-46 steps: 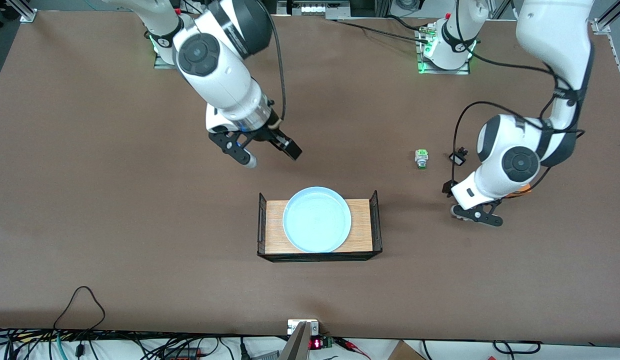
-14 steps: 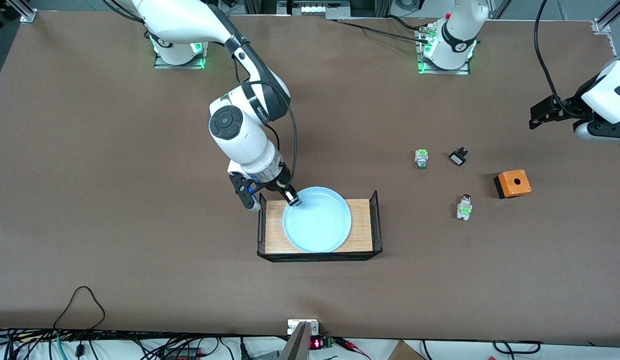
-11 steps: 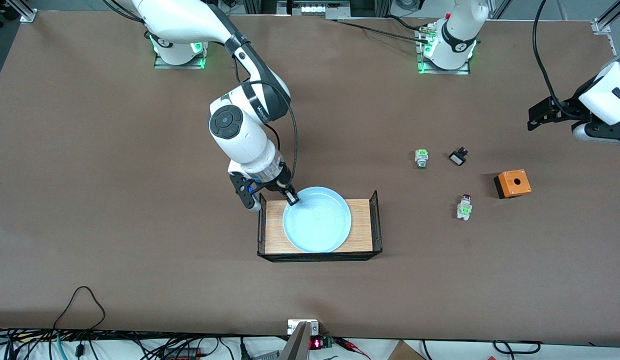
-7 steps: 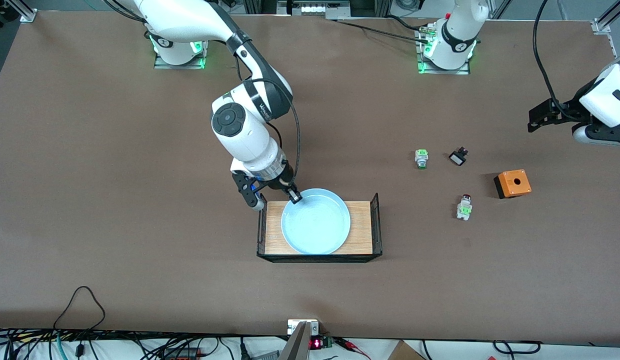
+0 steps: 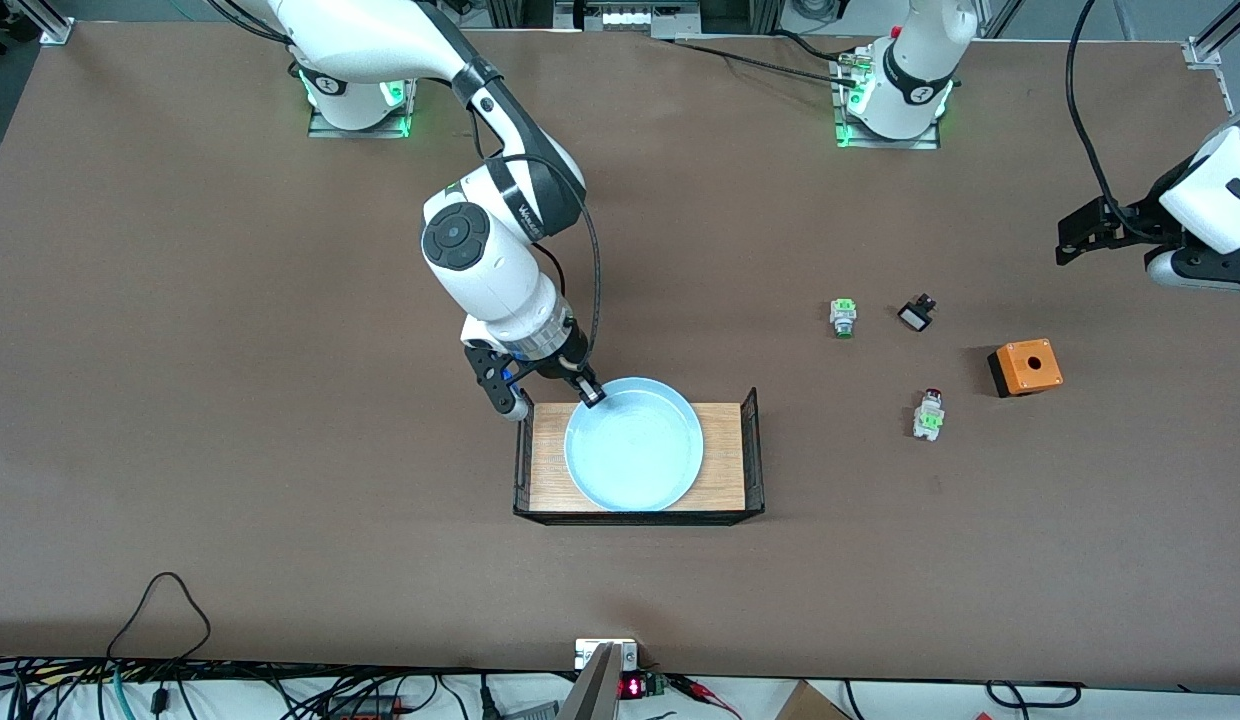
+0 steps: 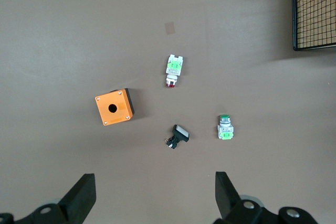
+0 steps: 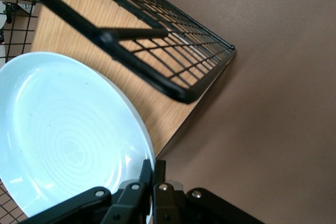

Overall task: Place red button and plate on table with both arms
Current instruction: 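Lift the plate off the tray and carry it beside the right arm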

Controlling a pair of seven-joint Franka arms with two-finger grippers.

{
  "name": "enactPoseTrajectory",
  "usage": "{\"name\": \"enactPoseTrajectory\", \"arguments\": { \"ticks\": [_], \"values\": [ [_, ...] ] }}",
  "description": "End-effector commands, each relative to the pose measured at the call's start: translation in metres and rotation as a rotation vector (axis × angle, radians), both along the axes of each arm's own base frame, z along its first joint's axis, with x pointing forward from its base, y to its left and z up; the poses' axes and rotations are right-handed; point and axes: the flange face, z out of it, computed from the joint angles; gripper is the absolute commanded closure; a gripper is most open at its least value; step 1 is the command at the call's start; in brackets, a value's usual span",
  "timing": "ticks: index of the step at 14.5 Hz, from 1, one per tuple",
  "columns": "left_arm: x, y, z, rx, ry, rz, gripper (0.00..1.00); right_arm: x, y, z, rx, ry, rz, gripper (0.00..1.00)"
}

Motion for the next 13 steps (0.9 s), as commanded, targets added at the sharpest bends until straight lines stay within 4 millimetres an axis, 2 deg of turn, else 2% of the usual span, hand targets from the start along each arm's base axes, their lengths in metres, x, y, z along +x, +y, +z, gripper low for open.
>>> {"name": "enactPoseTrajectory", "arguments": {
  "ticks": [1, 4, 8, 10, 13],
  "values": [
    [0.006, 0.0, 0.004, 0.008, -0.001, 0.009, 0.0, 0.003, 0.003, 0.014, 0.034, -0.023, -0.012, 1.0],
    [0.006, 0.0, 0.004, 0.007, 0.0, 0.009, 0.0, 0.0, 0.005, 0.027, 0.044, -0.027, -0.012, 1.0],
    [0.006, -0.001, 0.004, 0.007, -0.001, 0.009, 0.0, -0.013, 0.002, 0.063, 0.043, -0.002, 0.013, 1.0],
    [0.006, -0.001, 0.004, 0.007, 0.0, 0.009, 0.0, -0.011, -0.015, 0.09, 0.042, 0.017, 0.006, 1.0],
    [0.006, -0.001, 0.005, 0.007, -0.003, 0.009, 0.0, 0.001, -0.061, 0.135, 0.048, 0.022, -0.006, 1.0]
  ]
}}
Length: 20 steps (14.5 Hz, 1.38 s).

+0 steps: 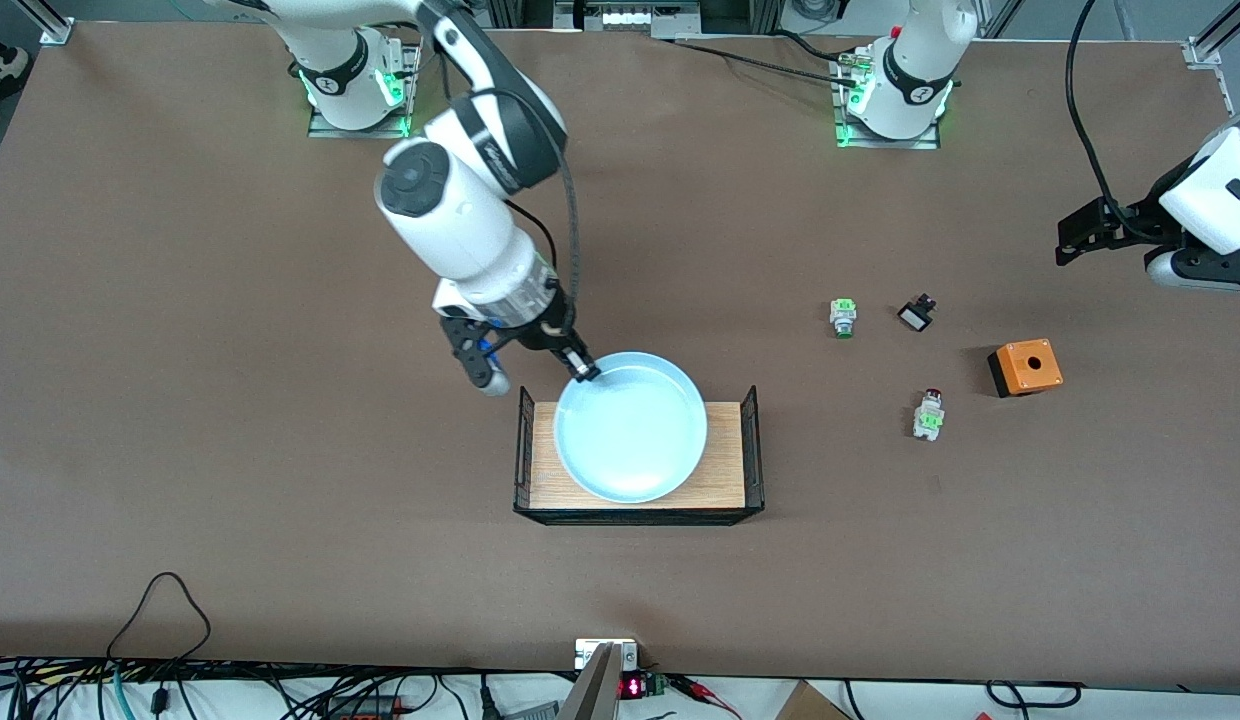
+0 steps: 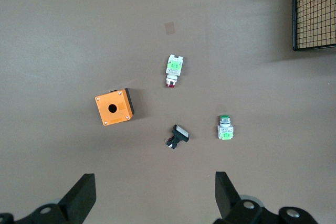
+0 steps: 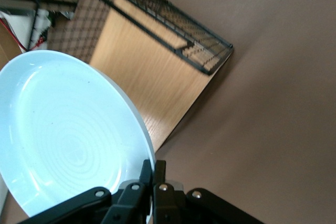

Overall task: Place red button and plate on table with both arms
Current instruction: 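Lift the plate off the tray and carry it beside the right arm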

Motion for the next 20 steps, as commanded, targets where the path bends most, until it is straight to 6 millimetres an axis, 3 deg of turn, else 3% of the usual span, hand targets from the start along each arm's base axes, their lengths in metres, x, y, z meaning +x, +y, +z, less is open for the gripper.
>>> {"name": "enactPoseTrajectory", "arguments": {
  "ticks": [1, 5, 7, 11, 15, 20],
  "values": [
    [0.006, 0.0, 0.004, 0.007, -0.002, 0.01, 0.0, 0.006, -0.046, 0.042, -0.002, 0.016, 0.044, 1.0],
    [0.006, 0.002, 0.005, 0.007, -0.003, 0.012, 0.0, 0.024, -0.13, 0.067, 0.014, 0.043, 0.208, 1.0],
    [0.005, 0.002, 0.005, 0.008, -0.003, 0.012, 0.0, 0.029, -0.173, 0.069, -0.013, 0.051, 0.338, 1.0],
    [0.006, 0.002, 0.005, 0.008, -0.003, 0.012, 0.0, 0.041, -0.255, 0.056, -0.027, 0.082, 0.476, 1.0],
    [0.006, 0.001, 0.004, 0.008, -0.002, 0.01, 0.0, 0.039, -0.312, 0.035, -0.043, 0.074, 0.61, 1.0],
    [0.006, 0.002, 0.004, 0.008, -0.002, 0.012, 0.0, 0.025, -0.361, 0.0, -0.13, 0.091, 0.825, 1.0]
  ]
}}
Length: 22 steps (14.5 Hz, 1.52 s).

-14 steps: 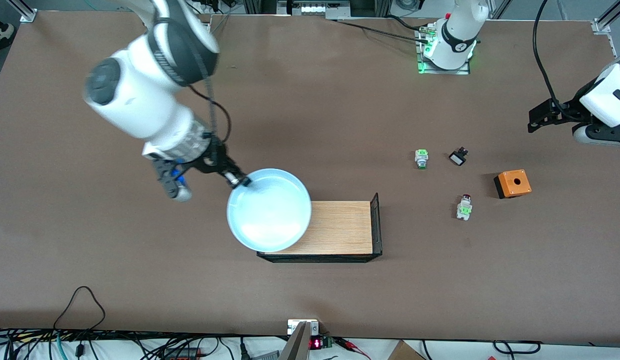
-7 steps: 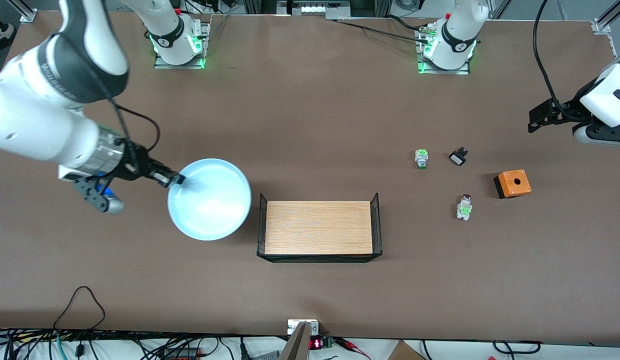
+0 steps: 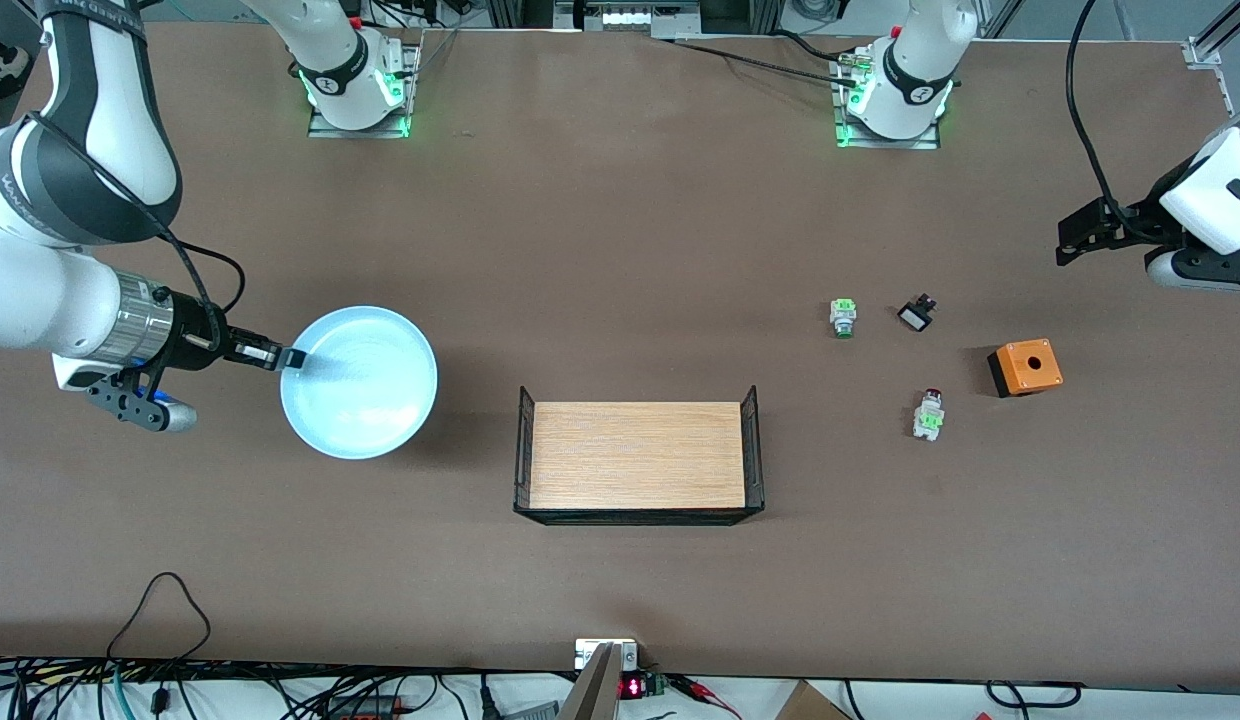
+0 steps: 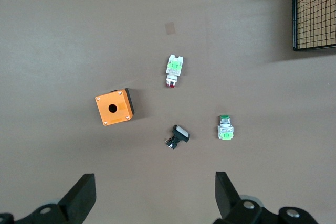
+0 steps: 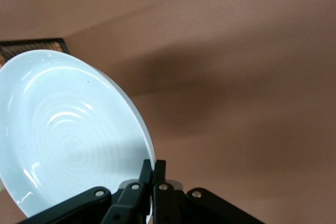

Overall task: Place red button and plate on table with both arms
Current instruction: 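Lift the plate off the tray and carry it beside the right arm, then lower the plate onto the table and open the right gripper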

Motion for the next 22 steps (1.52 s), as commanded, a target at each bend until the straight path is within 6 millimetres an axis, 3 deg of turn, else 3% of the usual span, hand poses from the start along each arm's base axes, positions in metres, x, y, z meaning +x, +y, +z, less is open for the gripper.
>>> {"name": "enactPoseTrajectory", "arguments": {
  "ticks": [1, 4, 8, 12, 22],
  "values": [
    [0.006, 0.002, 0.004, 0.008, -0.002, 0.011, 0.0, -0.019, -0.027, -0.011, -0.016, 0.003, 0.133, 1.0],
    [0.006, 0.004, 0.004, 0.008, -0.001, 0.011, 0.0, -0.04, -0.068, -0.037, 0.002, 0.043, 0.181, 1.0],
    [0.006, 0.004, 0.005, 0.008, -0.003, 0.011, 0.0, -0.064, -0.091, -0.083, -0.038, 0.1, 0.302, 1.0],
    [0.006, 0.003, 0.005, 0.008, -0.003, 0.011, 0.0, -0.08, -0.109, -0.113, -0.077, 0.079, 0.368, 1.0],
    [0.005, 0.003, 0.006, 0.008, -0.005, 0.012, 0.0, -0.147, -0.121, -0.198, -0.113, -0.002, 0.359, 0.99]
  ]
}}
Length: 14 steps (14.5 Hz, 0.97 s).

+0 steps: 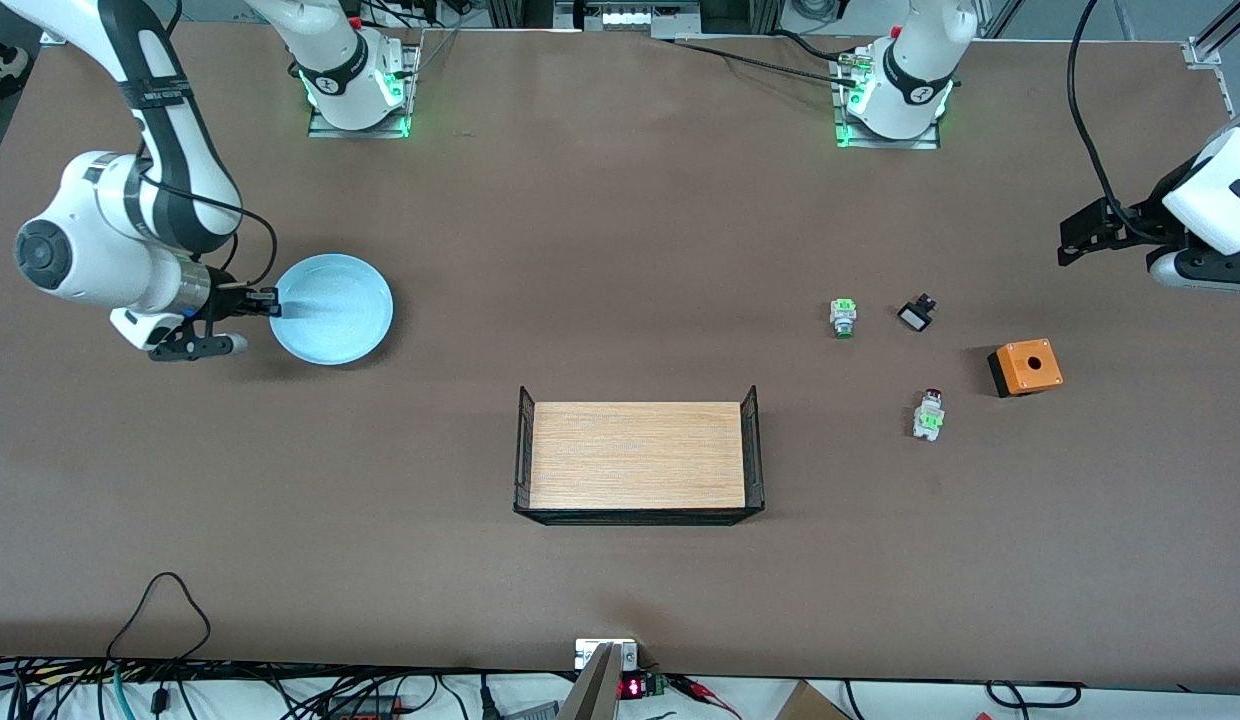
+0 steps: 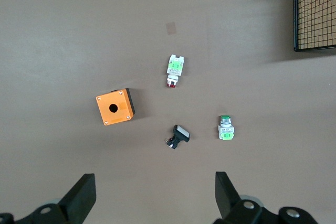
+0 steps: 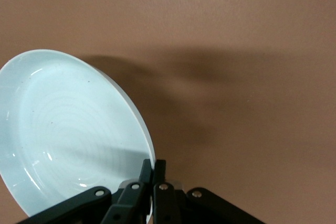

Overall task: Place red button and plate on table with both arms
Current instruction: 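Lower the plate onto the table and open the right gripper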

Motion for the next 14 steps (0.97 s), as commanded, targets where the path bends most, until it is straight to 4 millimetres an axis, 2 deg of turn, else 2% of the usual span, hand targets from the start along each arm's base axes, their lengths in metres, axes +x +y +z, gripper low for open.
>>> {"name": "enactPoseTrajectory", "arguments": {
  "ticks": [1, 9, 10, 12, 14],
  "values": [
    [0.005, 0.001, 0.006, 0.008, -0.005, 0.009, 0.0, -0.024, -0.01, -0.013, -0.002, -0.011, 0.02, 0.99],
    [0.006, 0.001, 0.005, 0.008, -0.003, 0.007, 0.0, -0.064, -0.029, -0.067, 0.0, -0.039, 0.076, 0.98],
    [0.006, 0.001, 0.005, 0.008, -0.003, 0.007, 0.0, -0.065, -0.034, -0.07, 0.005, -0.036, 0.085, 0.94],
    [0.006, 0.001, 0.005, 0.008, -0.003, 0.007, 0.0, -0.062, -0.035, -0.064, 0.002, -0.042, 0.065, 0.01],
    [0.006, 0.001, 0.005, 0.008, -0.003, 0.007, 0.0, -0.054, -0.035, -0.045, 0.0, -0.068, 0.064, 0.0]
  ]
}}
